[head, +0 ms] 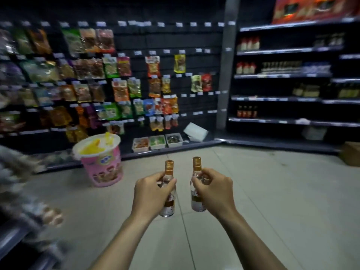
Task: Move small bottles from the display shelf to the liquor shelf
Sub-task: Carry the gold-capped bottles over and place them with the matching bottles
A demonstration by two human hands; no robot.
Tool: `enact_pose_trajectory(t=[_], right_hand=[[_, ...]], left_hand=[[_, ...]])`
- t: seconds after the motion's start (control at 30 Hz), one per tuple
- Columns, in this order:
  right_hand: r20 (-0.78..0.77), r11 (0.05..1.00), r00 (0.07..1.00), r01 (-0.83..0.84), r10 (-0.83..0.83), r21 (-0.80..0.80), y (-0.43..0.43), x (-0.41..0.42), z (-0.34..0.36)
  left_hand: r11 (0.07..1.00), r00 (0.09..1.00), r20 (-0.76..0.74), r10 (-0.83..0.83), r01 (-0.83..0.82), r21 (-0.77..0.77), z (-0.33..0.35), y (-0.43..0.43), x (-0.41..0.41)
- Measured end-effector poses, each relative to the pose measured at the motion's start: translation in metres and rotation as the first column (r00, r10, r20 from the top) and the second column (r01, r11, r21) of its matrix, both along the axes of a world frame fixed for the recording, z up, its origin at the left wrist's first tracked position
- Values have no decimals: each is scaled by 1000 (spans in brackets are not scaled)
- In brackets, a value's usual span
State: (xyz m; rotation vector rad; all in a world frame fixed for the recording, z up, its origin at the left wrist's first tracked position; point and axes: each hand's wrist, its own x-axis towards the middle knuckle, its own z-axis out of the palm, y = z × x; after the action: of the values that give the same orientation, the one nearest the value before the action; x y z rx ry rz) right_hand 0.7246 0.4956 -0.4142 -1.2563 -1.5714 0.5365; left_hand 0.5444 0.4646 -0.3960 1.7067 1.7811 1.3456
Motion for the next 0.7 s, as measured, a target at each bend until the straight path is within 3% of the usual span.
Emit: enact_pose_trajectory(t=[0.43,0.7], right_hand=[[63,934,941,339,-333,-117,272,234,-39],[16,893,905,421,-424,-159,428,379,-61]], left_hand=[[943,950,64,-306,311,-115,-43,341,234],[911,923,71,-378,384,-147,-73,512,376]])
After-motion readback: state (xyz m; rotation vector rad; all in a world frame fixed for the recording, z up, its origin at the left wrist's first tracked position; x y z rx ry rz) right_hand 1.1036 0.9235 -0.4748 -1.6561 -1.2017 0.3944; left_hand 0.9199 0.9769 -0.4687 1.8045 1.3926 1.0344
